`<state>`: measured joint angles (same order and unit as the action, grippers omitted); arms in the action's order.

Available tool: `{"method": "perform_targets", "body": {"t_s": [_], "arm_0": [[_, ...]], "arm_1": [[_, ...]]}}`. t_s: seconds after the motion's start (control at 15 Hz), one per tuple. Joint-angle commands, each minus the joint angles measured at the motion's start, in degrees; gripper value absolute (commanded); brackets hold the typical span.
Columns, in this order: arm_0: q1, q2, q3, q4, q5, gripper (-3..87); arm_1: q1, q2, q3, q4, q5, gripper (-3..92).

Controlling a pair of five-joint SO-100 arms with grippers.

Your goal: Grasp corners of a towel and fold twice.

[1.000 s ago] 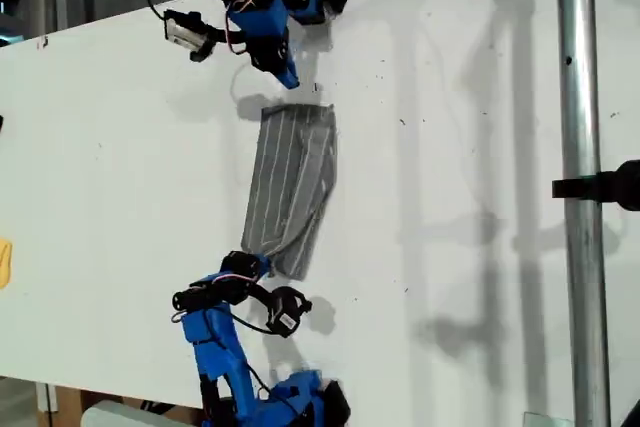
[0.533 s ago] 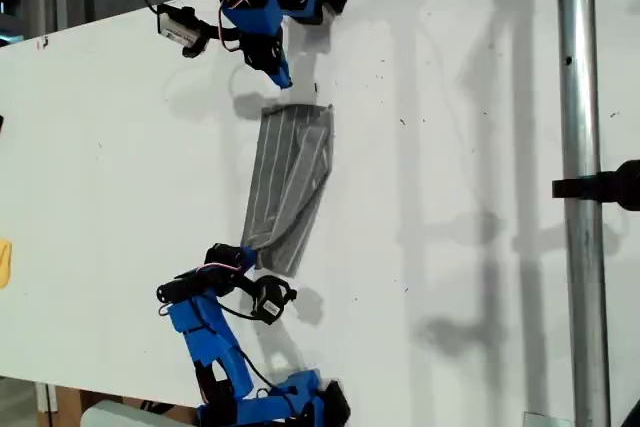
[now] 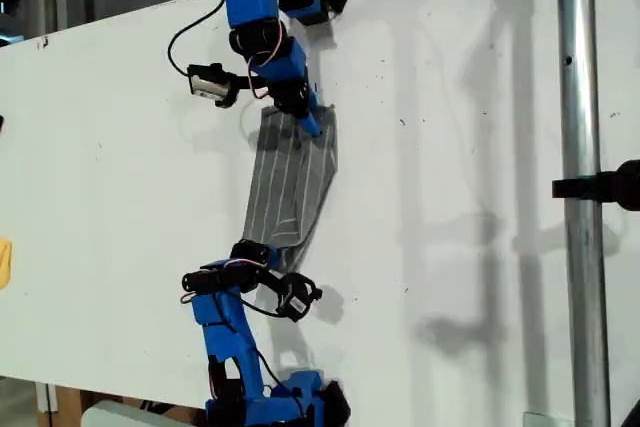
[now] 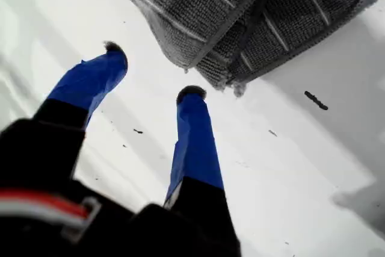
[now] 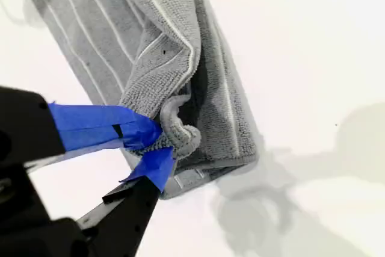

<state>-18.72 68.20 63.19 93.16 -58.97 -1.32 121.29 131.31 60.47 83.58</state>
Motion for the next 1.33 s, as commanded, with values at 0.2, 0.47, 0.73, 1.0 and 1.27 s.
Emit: {"method": "perform_targets", "body": {"t_s": [0.2,0.47,0.73,1.0,1.27], "arm_0": [[1.8,4.8,2.2,0.6,-1.4,-2.9],[1.5,6.9,5.1,-0.1,-1.5,-2.9],[1.2,8.9,8.1,-1.1,-1.4,-2.9],[1.3,9.6,8.9,-1.8,-1.4,-2.9],[1.4,10.2,9.4,-1.4,-1.9,-2.9]], "arm_1": [[1.4,-12.8,-5.4,-6.6,1.3,22.6],[3.5,-19.4,-6.9,-11.5,0.7,23.5],[4.7,-18.7,-8.3,-13.6,-1.7,-0.2],[3.8,-7.5,-8.3,-0.7,-3.3,-0.2],[1.1,3.9,-7.4,9.7,-2.1,-0.2]]}}
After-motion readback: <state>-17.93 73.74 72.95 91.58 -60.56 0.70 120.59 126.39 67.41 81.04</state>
